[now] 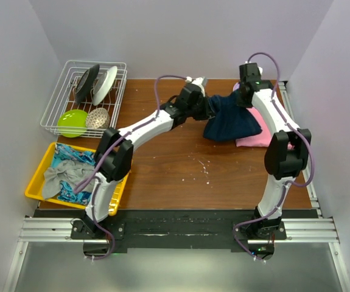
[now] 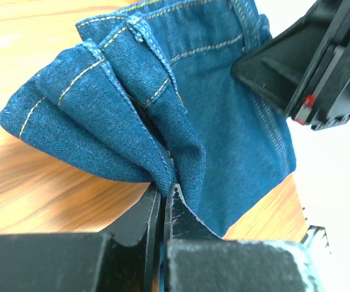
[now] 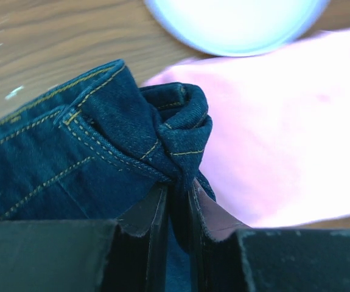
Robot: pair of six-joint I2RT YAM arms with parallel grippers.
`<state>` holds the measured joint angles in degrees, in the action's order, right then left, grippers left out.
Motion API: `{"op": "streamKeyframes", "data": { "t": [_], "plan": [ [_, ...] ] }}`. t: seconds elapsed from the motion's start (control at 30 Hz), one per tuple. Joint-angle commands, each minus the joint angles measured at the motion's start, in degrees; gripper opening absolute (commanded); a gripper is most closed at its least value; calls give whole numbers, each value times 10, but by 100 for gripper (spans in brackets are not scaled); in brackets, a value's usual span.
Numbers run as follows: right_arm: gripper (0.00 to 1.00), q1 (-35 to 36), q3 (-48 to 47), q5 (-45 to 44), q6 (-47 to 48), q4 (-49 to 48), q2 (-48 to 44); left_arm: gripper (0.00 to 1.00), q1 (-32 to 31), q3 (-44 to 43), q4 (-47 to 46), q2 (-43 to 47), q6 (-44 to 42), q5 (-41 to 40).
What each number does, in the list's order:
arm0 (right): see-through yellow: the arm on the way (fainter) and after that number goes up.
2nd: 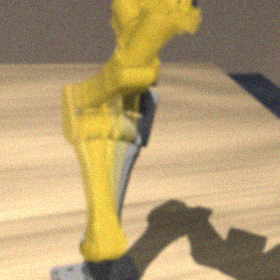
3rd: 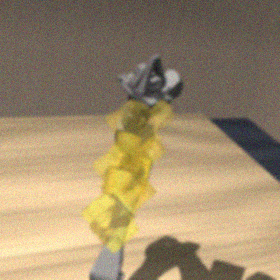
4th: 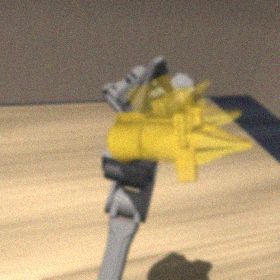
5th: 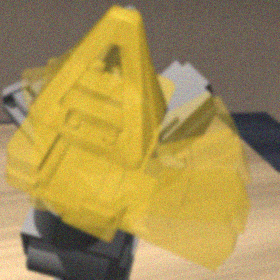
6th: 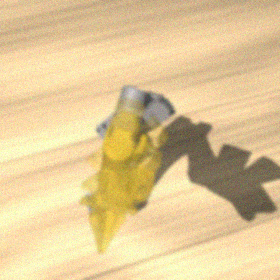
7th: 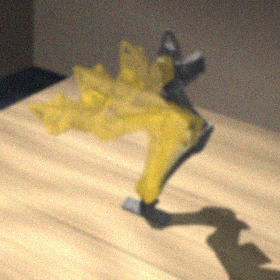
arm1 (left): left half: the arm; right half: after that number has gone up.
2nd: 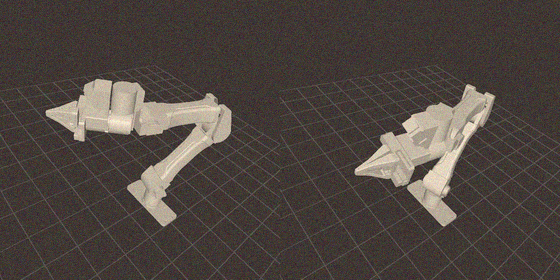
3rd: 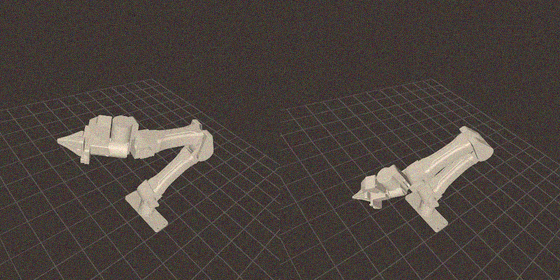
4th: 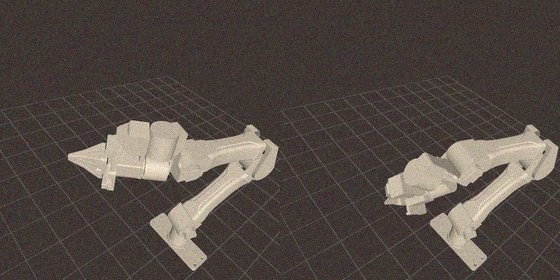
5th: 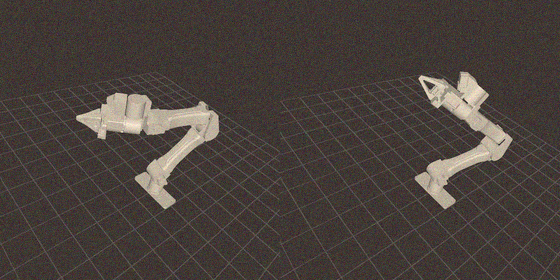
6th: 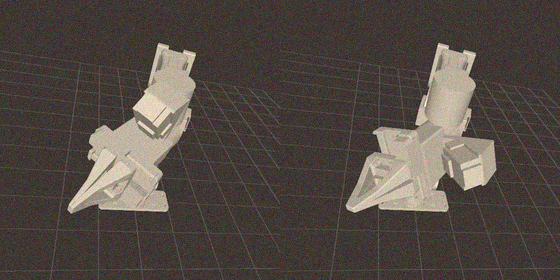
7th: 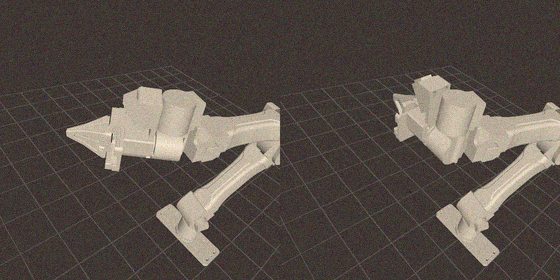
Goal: Fold and stack the mixed laundry pile
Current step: Place the skirt at the corner of the board.
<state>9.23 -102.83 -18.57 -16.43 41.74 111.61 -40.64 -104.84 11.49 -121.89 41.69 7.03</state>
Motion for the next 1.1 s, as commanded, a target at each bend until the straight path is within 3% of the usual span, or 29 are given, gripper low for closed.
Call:
{"op": "streamKeyframes", "data": {
  "t": [0.0, 0.4, 0.67, 1.03, 1.07],
  "plan": [
    [0, -51, 5, -45, -17, -24, -46, 0, -29, -72, -53, -41, 30, 18],
    [0, -127, -12, -72, -41, -13, -27, 0, -89, -159, -202, -167, 76, 14],
    [0, -161, -8, -82, -34, -20, -14, 0, -96, -258, -233, -251, 98, 12],
    [0, -183, -55, -88, -23, -17, 52, 0, -95, -276, -307, -319, 134, 2],
    [4, -186, -60, -87, -26, -10, 65, 0, -95, -287, -310, -327, 138, 2]
  ]
}}
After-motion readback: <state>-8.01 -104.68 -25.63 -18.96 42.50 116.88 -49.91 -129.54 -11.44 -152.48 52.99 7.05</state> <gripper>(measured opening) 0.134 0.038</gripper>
